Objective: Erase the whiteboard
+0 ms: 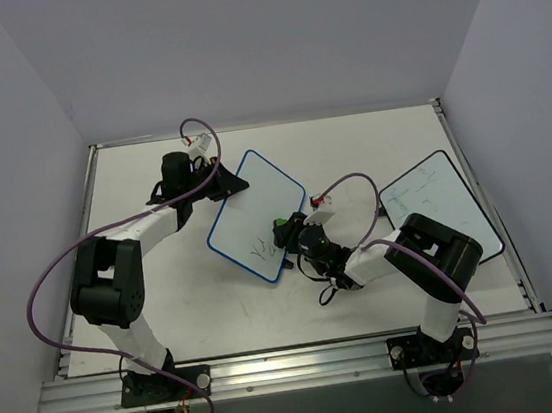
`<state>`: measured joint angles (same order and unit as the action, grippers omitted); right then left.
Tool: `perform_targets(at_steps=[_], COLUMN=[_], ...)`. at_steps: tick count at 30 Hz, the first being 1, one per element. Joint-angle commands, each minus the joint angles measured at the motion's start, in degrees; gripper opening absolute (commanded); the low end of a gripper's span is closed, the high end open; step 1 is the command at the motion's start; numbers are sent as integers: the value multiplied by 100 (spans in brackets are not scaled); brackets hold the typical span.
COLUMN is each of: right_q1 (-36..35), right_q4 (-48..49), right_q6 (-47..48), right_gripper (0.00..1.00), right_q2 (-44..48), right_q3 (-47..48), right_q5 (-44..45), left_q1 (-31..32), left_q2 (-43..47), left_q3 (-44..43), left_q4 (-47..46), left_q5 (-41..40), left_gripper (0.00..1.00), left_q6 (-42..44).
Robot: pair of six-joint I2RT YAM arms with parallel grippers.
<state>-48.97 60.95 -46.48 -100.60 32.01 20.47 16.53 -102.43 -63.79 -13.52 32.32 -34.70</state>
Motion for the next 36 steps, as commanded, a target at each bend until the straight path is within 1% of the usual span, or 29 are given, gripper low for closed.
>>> perform_targets(at_steps=[1, 7, 15, 21, 24, 28, 36], right_q1=[-7, -156, -832, -1141, -1194, -1132, -694], right_q4=[-927, -953, -1445, -1630, -1604, -1446, -778], right_q6=[-2, 156, 323, 411, 350, 227, -133], right_gripper=[0, 0, 0, 0, 0, 0, 0], right_q2=[-285, -268, -250, -285, -303, -399, -672], right_q3=[-72, 225, 1008, 1395, 1326, 940, 113], right_q5=[-351, -386, -228, -131, -70, 36, -52], left_q1=[491, 491, 491, 482, 500, 509, 517], left_q2=[-207, -172, -163, -110, -119, -128, -119], left_q3=[174, 200, 183, 191, 183, 191, 191], left_q4=[737, 745, 754, 807, 807, 807, 807], left_q5=[73, 64, 47, 3, 20, 3, 3], left_gripper=[2, 2, 2, 2, 2, 2, 2], left_q6=[719, 736, 736, 772, 772, 772, 772])
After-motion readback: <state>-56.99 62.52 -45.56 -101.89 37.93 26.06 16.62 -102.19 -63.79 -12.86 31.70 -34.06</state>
